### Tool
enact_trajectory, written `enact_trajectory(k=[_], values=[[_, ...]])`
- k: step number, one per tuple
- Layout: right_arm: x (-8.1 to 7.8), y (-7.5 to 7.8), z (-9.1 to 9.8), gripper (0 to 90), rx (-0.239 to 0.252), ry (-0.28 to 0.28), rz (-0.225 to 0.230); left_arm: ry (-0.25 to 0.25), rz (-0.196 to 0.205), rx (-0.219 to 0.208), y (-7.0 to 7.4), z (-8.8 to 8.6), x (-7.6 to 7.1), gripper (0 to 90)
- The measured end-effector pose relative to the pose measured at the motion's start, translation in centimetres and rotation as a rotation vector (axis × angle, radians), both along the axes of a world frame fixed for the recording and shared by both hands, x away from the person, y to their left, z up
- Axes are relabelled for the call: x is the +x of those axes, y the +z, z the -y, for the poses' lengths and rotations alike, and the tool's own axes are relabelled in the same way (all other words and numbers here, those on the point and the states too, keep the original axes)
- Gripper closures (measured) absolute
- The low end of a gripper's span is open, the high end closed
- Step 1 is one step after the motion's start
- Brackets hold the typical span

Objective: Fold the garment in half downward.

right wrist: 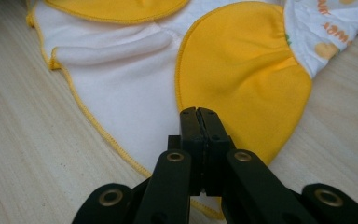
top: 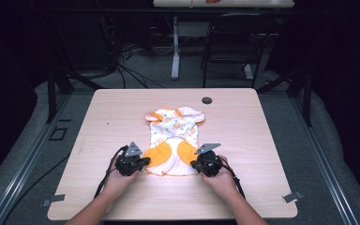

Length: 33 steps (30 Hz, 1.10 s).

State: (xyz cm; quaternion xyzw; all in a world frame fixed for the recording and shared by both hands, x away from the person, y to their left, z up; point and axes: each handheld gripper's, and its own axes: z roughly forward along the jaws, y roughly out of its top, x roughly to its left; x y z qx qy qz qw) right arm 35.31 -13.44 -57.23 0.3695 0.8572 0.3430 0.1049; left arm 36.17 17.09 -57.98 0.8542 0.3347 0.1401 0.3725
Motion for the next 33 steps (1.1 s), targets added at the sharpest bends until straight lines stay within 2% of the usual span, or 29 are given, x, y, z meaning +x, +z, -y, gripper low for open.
enact_trajectory(k=[5,10,11,19,26,31,33], values=[[-0.2,-0.1,0.2,90.0,0.013,0.005,-0.001,-0.004,-0.008,-0.014,-0.1,-0.2,-0.2,90.0],[-0.7,0.0,0.1,90.0,-0.019,0.024,0.003,-0.011,-0.023,-0.009,0.0,-0.1,-0.9,90.0],[-1.1,0.1,-0.1,90.0,-0.032,0.036,0.004,-0.025,-0.025,0.006,0.1,-0.1,-1.4,90.0],[-2.6,0.3,-0.5,90.0,-0.052,0.090,-0.004,-0.055,-0.047,0.015,0.2,-0.7,-2.7,90.0],[-4.0,0.4,-0.6,90.0,-0.058,0.140,-0.034,-0.072,-0.062,0.017,0.3,-1.0,-4.2,90.0],[-5.8,0.4,-0.3,90.0,-0.037,0.165,-0.061,-0.098,-0.083,0.008,0.4,-1.1,-5.8,90.0],[-6.0,0.4,-0.3,90.0,-0.035,0.171,-0.065,-0.109,-0.090,0.015,0.4,-1.1,-6.4,90.0]])
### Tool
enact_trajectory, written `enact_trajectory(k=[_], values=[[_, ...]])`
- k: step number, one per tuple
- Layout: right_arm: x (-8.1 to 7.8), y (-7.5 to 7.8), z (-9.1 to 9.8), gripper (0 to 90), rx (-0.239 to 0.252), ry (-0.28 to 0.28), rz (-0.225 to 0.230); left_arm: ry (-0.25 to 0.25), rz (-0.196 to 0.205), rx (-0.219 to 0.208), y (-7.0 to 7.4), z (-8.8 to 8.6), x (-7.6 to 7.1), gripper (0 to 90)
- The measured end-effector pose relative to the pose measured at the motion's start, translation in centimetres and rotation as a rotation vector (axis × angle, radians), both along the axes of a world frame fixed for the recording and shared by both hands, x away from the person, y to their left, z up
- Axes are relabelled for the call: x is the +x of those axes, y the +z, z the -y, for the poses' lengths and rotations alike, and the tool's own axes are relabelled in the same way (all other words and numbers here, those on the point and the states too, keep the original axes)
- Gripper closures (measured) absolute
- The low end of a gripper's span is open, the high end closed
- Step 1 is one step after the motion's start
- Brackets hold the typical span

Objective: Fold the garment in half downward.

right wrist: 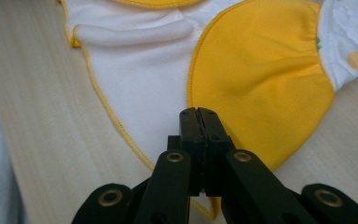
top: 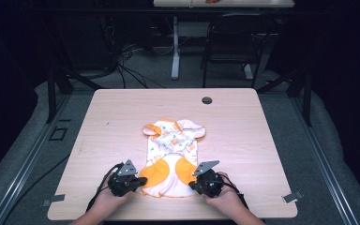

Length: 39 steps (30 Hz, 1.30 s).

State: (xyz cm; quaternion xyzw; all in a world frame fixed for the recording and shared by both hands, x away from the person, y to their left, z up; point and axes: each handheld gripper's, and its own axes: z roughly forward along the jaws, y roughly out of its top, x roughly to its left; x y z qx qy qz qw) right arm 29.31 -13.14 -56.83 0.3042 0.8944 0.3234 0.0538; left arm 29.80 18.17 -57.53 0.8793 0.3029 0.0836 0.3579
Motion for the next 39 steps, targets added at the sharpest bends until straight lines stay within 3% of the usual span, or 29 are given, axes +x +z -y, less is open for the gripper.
enact_trajectory(k=[8,12,17,21,23,27,29,33,39], values=[[-2.3,0.0,0.0,90.0,0.008,0.044,-0.027,-0.045,-0.026,0.001,0.1,-0.1,-2.4,90.0],[-2.7,0.2,-0.2,90.0,0.003,0.062,-0.037,-0.055,-0.033,-0.003,0.2,-0.1,-2.4,90.0],[-2.0,0.9,-0.3,90.0,0.011,0.059,-0.019,-0.036,-0.002,-0.035,1.7,0.2,-0.7,89.3],[0.6,2.4,-0.6,90.0,0.027,0.020,0.037,-0.025,0.042,-0.022,2.5,1.0,1.6,89.2],[2.0,2.7,-0.7,89.9,0.032,-0.003,0.039,-0.007,0.048,-0.033,2.6,1.3,3.1,89.2],[5.1,2.6,-0.8,89.8,0.016,-0.063,0.060,0.046,0.039,-0.037,2.1,1.8,6.1,89.2],[6.6,2.2,-0.7,89.7,0.018,-0.092,0.042,0.069,0.023,-0.039,1.6,2.1,7.2,89.2],[8.4,1.1,-0.6,89.5,-0.003,-0.123,0.015,0.086,0.018,-0.016,0.7,2.5,8.2,89.2],[8.5,0.3,-0.6,89.4,-0.020,-0.103,-0.010,0.068,0.011,0.006,0.0,2.8,8.0,89.3]])
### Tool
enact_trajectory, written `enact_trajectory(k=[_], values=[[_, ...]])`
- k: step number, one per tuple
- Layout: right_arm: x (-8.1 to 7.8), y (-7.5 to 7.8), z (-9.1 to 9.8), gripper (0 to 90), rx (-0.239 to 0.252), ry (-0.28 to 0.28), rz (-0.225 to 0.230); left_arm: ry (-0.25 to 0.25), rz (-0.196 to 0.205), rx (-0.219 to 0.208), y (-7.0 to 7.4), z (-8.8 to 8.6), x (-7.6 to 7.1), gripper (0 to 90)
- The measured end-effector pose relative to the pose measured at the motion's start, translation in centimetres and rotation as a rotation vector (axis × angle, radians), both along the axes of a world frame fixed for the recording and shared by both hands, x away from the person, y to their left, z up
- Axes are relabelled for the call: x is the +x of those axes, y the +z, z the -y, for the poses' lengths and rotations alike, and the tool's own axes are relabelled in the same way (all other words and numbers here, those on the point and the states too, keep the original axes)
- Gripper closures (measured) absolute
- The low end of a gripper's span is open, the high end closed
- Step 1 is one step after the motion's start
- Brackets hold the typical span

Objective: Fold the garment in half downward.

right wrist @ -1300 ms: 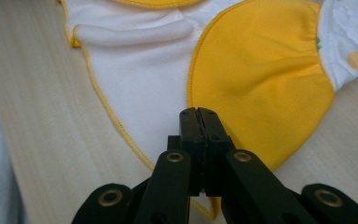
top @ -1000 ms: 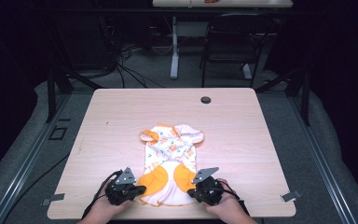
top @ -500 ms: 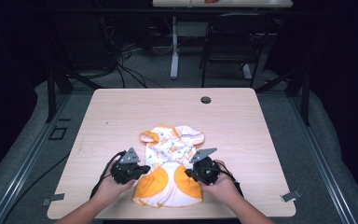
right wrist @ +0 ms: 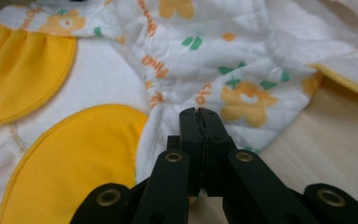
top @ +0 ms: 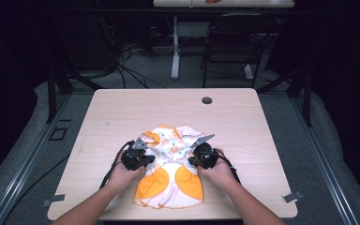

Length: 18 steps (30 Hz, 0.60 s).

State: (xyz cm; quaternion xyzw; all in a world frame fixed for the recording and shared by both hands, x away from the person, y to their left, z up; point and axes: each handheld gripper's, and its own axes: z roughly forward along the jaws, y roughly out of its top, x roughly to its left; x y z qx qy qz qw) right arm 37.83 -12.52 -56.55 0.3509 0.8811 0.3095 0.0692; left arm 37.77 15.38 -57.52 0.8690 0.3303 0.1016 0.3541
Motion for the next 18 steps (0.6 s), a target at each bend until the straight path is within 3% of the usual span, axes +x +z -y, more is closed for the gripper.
enact_trajectory(k=[5,10,13,18], values=[[-0.5,-0.1,-0.1,89.5,-0.004,0.028,-0.005,-0.018,-0.016,-0.001,0.1,-0.3,-0.7,89.4],[-1.0,0.3,-0.1,88.7,-0.010,0.067,-0.031,-0.053,-0.022,0.039,0.6,-0.4,-1.0,88.6],[-0.6,1.4,0.1,88.0,-0.015,0.059,-0.005,-0.041,-0.005,0.042,1.6,-0.4,-0.2,88.0],[1.5,3.5,0.4,86.0,0.004,0.023,0.026,-0.025,0.021,0.004,3.4,-0.4,2.0,85.7]])
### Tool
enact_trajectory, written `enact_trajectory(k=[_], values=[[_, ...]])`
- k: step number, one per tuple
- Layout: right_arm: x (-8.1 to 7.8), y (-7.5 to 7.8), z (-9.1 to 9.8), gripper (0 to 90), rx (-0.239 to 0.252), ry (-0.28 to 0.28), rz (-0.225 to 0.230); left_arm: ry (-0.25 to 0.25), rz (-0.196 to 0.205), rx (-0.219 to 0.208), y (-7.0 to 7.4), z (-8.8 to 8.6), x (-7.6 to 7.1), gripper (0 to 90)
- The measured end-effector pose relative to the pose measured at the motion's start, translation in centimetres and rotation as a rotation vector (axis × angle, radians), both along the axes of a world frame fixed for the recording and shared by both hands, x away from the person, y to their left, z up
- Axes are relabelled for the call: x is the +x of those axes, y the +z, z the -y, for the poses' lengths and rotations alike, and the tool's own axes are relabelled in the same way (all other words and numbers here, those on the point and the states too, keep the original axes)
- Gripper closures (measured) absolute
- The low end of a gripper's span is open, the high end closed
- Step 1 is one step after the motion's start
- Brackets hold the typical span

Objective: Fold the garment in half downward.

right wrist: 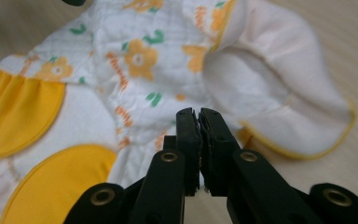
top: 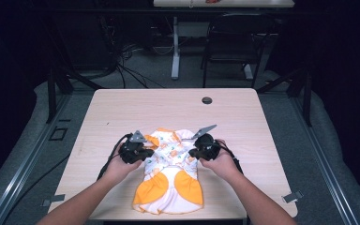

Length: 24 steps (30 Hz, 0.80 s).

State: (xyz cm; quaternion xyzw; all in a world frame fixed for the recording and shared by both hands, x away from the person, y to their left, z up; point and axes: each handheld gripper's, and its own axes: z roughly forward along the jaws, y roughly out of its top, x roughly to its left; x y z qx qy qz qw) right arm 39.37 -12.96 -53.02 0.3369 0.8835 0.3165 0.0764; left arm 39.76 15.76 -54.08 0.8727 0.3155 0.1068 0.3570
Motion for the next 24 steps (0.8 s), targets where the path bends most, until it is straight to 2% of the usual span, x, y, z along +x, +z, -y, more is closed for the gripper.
enact_trajectory(k=[4,7,11,15,19,21,23,24], values=[[2.1,1.0,0.0,83.7,0.010,-0.009,0.062,0.021,0.006,-0.028,1.0,0.2,2.1,81.6],[3.7,1.3,0.0,83.3,0.026,-0.051,0.073,0.044,0.004,-0.037,1.4,0.4,3.7,78.7],[5.7,1.4,-0.4,80.9,0.024,-0.069,0.066,0.067,0.017,-0.032,1.6,0.9,5.4,76.6],[7.2,1.2,-0.7,79.4,0.023,-0.079,0.058,0.078,0.010,-0.048,1.4,1.1,6.8,75.9],[8.2,0.7,-1.2,76.4,-0.010,-0.080,0.055,0.094,-0.004,-0.048,1.0,1.0,7.7,74.0],[8.5,0.5,-1.3,75.5,0.001,-0.095,0.057,0.104,-0.003,-0.035,0.7,0.8,8.2,72.9],[8.7,0.2,-1.4,74.7,-0.004,-0.103,0.066,0.113,-0.013,-0.045,0.3,0.6,8.5,71.5],[8.7,-0.1,-1.4,74.3,-0.007,-0.106,0.071,0.114,-0.015,-0.036,0.1,0.5,8.6,70.8]])
